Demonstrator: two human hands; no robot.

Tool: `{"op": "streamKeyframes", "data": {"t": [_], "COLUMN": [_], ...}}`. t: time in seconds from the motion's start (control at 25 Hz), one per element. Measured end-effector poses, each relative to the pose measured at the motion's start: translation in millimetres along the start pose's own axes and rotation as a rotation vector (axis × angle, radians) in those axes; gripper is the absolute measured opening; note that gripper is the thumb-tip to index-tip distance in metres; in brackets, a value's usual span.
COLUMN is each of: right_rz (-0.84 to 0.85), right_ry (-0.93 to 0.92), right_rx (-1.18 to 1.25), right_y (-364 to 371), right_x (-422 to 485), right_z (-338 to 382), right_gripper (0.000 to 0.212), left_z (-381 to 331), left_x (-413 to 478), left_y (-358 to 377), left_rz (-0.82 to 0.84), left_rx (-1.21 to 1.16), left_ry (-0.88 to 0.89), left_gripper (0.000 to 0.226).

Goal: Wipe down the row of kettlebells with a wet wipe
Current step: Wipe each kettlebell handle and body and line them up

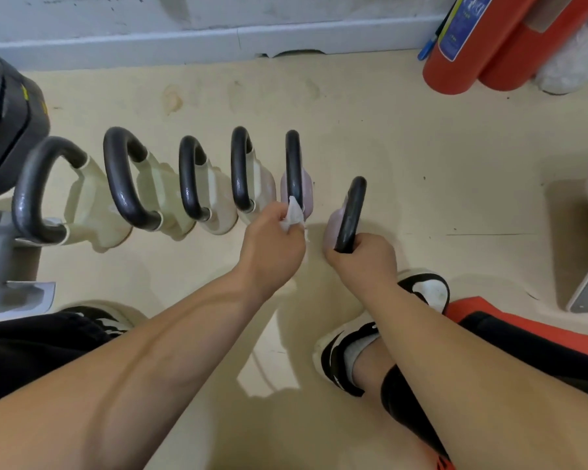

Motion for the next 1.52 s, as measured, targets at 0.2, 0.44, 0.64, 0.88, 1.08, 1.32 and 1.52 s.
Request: {"op": "streamKeyframes", "data": {"t": [0.2, 0.44, 0.64, 0.88, 1.08, 1.32, 1.52], "right_rz": [0.340, 0.254, 0.193, 0.124, 0.146, 0.125, 0.073], "right_ry": [0.029, 0.125, 0.062, 0.125, 0.175, 0.193, 0.167], "right_rx": [0.036, -0.135, 0.073, 0.243, 0.290, 0.268, 0.273], "right_y": [-18.1, -95.9, -82.7, -73.7, -68.7, -67.8, -63.8], "right_x": [4.4, 78.8, 98.0, 109.3, 111.8, 115.9, 117.7], "right_z": [9.1, 40.2, 70.7, 44.7, 40.8, 45.4, 42.0], "right_gripper": [0.027, 0.023, 0.031, 0.027, 0.030, 0.032, 0.036], "left_z": [7.6, -43.7, -32.4, -20.5, -22.6, 20.3, 9.0], "left_x": [0.5, 37.0, 1.5, 2.3, 59.3, -18.6, 32.4], "left_y": [14.3, 63.2, 110.4, 89.3, 130.5, 114.1, 128.3], "left_rz": [0.020, 0.042, 0.080, -0.007, 0.134, 0.039, 0.131], "left_rx": [0.086, 0.306, 0.202, 0.242, 0.428, 0.186, 0.247], "left_ry": [-0.039, 0.162, 0.183, 0.110, -0.117, 0.071, -0.038], "left_gripper": [0.012, 0.028, 0.037, 0.028, 0.023, 0.066, 0.049]}}
Point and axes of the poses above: each hand's wrist, its own x-axis towards the middle knuckle, its own y-axis out of the palm, z = x × y, the point moved 7 cm from there along x, towards the middle knuckle, and after that the axes turned 5 degrees about -x, right-handed, at the moved point
